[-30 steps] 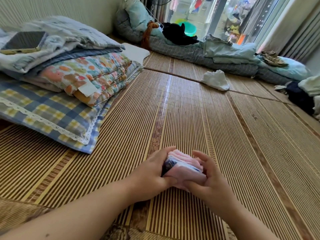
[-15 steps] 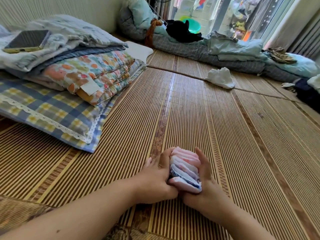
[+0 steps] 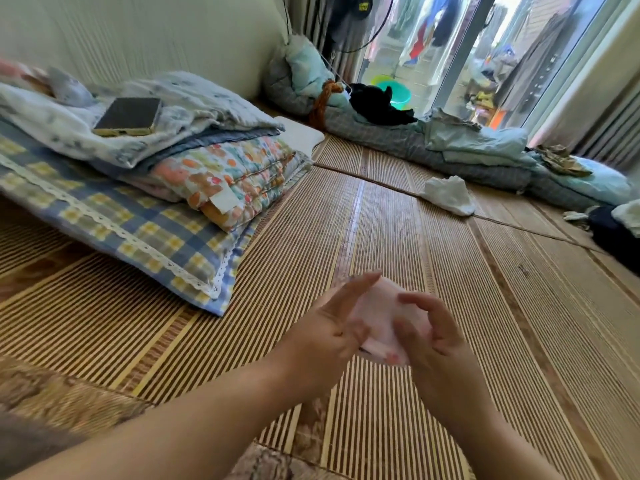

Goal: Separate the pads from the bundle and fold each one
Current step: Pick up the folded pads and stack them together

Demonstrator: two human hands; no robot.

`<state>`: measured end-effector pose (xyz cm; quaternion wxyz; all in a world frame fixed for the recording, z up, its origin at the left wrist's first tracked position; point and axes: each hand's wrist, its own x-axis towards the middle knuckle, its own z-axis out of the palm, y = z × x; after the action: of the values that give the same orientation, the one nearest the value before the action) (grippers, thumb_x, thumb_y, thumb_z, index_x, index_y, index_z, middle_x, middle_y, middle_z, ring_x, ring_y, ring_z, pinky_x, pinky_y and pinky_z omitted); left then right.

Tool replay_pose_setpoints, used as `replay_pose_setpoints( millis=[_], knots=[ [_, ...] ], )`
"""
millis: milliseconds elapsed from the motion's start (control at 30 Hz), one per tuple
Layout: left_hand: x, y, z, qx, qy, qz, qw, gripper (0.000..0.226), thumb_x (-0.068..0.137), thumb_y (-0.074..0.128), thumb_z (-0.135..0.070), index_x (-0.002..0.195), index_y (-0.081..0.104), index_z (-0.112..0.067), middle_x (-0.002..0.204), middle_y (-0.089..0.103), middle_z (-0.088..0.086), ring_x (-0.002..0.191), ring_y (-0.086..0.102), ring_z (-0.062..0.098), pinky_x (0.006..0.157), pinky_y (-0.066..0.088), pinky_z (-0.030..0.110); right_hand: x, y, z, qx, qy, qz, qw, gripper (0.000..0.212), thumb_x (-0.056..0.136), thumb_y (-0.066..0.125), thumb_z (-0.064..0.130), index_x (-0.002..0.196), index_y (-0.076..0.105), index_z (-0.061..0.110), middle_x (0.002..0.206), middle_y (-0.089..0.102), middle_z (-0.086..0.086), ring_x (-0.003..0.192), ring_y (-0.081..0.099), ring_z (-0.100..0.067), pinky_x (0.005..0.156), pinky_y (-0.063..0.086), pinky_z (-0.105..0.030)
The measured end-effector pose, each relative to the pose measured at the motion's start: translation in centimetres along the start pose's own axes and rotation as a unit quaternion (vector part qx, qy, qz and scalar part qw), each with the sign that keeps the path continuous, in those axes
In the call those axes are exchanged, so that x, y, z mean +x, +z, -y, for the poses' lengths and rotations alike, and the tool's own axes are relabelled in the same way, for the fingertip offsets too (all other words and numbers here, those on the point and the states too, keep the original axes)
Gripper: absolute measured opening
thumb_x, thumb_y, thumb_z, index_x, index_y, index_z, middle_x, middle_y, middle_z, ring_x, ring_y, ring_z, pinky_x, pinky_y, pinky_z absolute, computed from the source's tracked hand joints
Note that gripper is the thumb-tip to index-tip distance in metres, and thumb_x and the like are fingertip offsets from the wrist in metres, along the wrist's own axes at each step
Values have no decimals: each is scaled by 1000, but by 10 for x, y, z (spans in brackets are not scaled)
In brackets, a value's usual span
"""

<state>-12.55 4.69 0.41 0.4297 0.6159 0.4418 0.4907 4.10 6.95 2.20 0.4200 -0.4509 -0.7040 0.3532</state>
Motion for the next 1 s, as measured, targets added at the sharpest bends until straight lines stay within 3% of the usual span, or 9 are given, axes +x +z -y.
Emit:
replay_pose_setpoints(
  millis=[67,200,333,433,500,567,667,833,1000],
  knots=[
    [-8,-18,-10,27,9,-30,999,52,96,50,-16,113,50,-64,133,41,-6,111,53,8,88,52,22,7,12,23,38,-6,54,998,15,86,58,18,96,63,29,86,71,11,72,68,-8,59,52,-19],
    [-25,-72,-35,98,11,-100,990,45,85,53,-20,115,59,-53,118,50,3,96,61,17,78,58,34,26,50,69,90,-28,154,984,36,79,65,-6,109,57,12,93,69,-4,79,70,-15,64,56,-23],
    [-56,-136,-48,157,-17,-198,967,47,72,53,-26,114,60,-49,117,56,2,89,64,14,70,57,26,47,115,104,30,-70,230,970,51,75,73,11,119,52,25,111,58,-1,93,66,-22,76,59,-43],
    [-82,-183,-38,216,-57,-266,938,41,81,59,-24,116,60,-46,121,50,-5,99,54,3,76,40,7,58,175,113,-19,-64,311,948,63,73,73,21,126,43,37,124,50,0,99,63,-23,74,60,-37],
    [-96,-209,-24,249,-113,-292,917,41,81,62,-25,116,58,-46,123,46,-3,102,49,8,80,37,13,62,214,113,-63,-77,338,936,72,70,75,26,130,38,41,136,39,2,111,56,-20,78,57,-26],
    [-110,-232,-8,268,-170,-292,902,48,72,67,-38,118,56,-47,123,51,0,103,52,12,87,42,24,64,249,114,-115,-96,352,924,75,71,74,30,136,35,37,140,34,3,118,48,-16,84,47,-19],
    [-128,-259,13,267,-202,-263,905,63,58,71,-55,118,54,-49,116,58,-3,101,58,7,89,47,25,63,289,116,-170,-117,372,905,74,74,69,28,139,34,31,140,32,-1,125,40,-17,92,36,-21],
    [-147,-285,36,321,-283,-270,863,69,72,63,-26,132,40,-51,127,42,0,107,54,20,97,46,35,62,335,116,-241,-157,428,857,69,78,64,23,139,32,28,133,33,-2,128,32,-21,102,33,-28],
    [-151,-287,37,398,-305,-292,814,68,80,61,-36,139,30,-45,137,36,1,116,50,26,95,44,37,61,352,110,-303,-175,419,838,80,80,63,24,146,18,31,158,4,-5,145,10,-23,115,21,-33]
  ],
)
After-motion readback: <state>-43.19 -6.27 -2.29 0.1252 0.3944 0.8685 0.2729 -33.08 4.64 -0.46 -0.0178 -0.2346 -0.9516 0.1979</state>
